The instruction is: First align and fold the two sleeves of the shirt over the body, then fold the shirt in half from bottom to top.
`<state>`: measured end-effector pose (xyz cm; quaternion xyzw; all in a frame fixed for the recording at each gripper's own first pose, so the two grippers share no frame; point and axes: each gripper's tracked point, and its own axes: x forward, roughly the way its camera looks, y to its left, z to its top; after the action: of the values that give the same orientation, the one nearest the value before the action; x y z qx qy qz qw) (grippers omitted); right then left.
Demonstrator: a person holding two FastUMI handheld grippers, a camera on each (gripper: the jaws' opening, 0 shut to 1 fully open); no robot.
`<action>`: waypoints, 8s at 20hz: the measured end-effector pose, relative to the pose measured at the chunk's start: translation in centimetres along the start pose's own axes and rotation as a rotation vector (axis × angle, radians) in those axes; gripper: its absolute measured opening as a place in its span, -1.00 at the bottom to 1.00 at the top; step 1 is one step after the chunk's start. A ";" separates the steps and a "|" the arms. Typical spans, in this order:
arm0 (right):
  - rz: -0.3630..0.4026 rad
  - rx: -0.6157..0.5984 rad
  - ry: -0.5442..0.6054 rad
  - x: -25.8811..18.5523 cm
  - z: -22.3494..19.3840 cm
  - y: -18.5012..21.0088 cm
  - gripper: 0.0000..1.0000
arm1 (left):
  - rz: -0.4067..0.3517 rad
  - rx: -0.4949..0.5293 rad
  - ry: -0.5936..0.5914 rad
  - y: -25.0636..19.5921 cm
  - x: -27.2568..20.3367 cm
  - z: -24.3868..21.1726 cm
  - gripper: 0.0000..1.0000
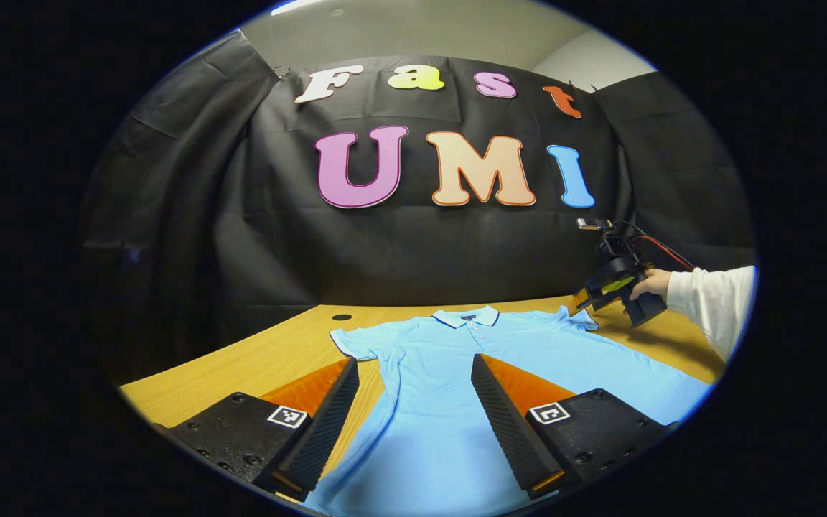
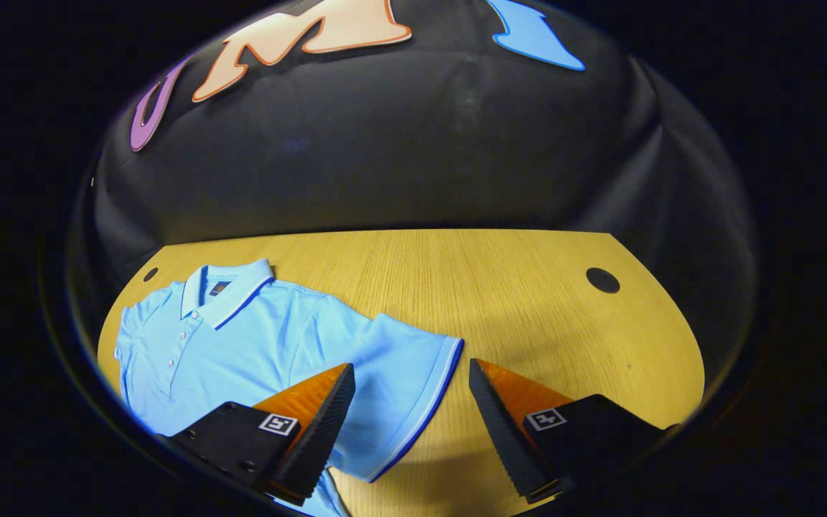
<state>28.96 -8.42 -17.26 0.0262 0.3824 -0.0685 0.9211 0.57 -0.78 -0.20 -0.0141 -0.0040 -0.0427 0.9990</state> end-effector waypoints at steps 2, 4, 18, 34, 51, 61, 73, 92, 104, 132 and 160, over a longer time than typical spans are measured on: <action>-0.004 0.000 0.004 0.3 -0.2 -0.3 0.97 | 0.000 0.001 0.003 -0.1 -0.1 -0.1 0.92; -0.010 -0.013 0.014 0.6 -0.6 -0.6 0.97 | -0.001 0.002 0.005 -0.1 0.0 -0.1 0.92; 0.072 0.014 0.022 0.6 -1.0 2.1 -0.64 | -0.002 0.000 0.001 -0.1 0.0 0.0 0.92; 0.511 0.321 -0.004 -5.2 2.6 15.6 -0.92 | 0.000 0.000 0.001 -0.1 0.1 0.0 0.92; 0.670 0.152 -0.066 -12.0 -0.8 19.4 0.95 | 0.002 -0.002 0.016 0.0 0.3 -0.4 0.92; 0.682 0.117 -0.235 -21.7 -2.9 14.5 0.94 | -0.055 -0.153 0.176 0.5 2.4 -2.4 0.91; 0.595 0.166 -0.328 -26.5 -5.4 7.3 0.93 | -0.080 -0.236 0.296 7.1 12.3 1.2 0.88; 0.508 0.159 -0.369 -28.5 -7.4 4.5 0.94 | 0.035 -0.238 0.565 13.0 26.2 -8.3 0.88; 0.505 0.167 -0.375 -29.0 -7.4 4.1 0.94 | 0.095 -0.139 0.615 14.6 26.5 -10.6 0.55; 0.518 0.148 -0.365 -29.6 -8.2 5.2 0.94 | -0.275 0.017 0.522 -5.5 29.0 -3.6 -1.00; 0.504 -0.081 -0.212 -35.2 -19.7 7.8 0.94 | -0.355 -0.096 0.505 0.0 -6.2 -4.2 0.91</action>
<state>-8.24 4.98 -6.26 0.0763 0.2677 0.1760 0.9442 -5.57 -0.38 -4.42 -0.0494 0.2437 -0.2187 0.9436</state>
